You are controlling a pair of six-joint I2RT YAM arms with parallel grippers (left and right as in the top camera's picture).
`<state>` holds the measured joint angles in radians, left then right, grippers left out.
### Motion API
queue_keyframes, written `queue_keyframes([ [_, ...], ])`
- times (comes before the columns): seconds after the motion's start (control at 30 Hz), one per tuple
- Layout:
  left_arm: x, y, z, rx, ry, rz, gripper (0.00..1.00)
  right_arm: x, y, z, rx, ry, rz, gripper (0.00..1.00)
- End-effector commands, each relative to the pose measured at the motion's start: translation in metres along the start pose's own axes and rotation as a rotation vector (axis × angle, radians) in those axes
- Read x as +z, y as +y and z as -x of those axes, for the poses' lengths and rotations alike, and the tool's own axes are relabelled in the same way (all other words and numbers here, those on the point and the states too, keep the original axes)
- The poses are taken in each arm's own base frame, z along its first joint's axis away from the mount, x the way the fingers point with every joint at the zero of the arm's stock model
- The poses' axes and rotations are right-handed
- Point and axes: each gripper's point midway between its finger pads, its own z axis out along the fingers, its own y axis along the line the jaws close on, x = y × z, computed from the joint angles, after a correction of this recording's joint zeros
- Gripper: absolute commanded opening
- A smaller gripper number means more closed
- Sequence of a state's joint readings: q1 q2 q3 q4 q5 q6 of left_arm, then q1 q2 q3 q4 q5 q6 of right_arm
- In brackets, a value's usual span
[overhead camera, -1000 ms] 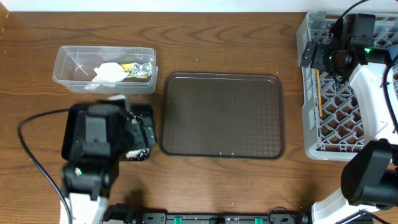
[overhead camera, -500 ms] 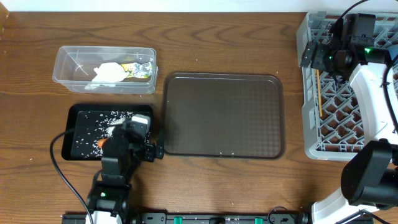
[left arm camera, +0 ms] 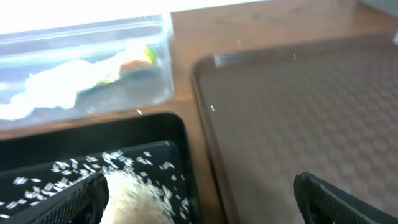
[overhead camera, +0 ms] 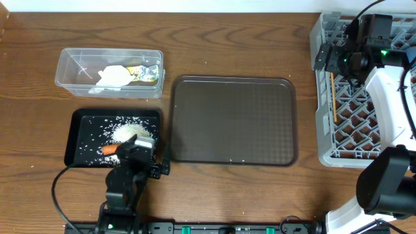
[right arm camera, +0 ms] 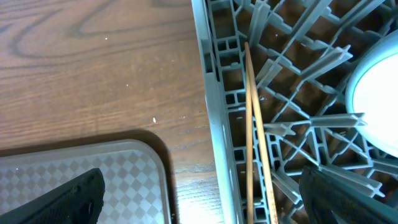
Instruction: Sort waste into correct bins and load items into the dishwasher rack
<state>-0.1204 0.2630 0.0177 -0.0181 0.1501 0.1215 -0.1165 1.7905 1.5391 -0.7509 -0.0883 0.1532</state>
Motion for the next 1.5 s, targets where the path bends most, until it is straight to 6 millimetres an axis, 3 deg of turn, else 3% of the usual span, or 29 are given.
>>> queue_keyframes([
  [0.0,-0.002,0.011,-0.006,-0.057,0.006,0.061,0.98,-0.016,-0.001,0.012,0.013,-0.048,-0.003,0.99],
  [0.4,-0.019,0.018,0.038,-0.041,-0.204,0.096,0.98,-0.016,-0.001,0.012,0.013,-0.048,-0.003,0.99],
  [1.47,-0.019,0.018,0.036,-0.041,-0.196,0.096,0.98,-0.016,-0.001,0.012,0.013,-0.048,-0.003,0.99],
])
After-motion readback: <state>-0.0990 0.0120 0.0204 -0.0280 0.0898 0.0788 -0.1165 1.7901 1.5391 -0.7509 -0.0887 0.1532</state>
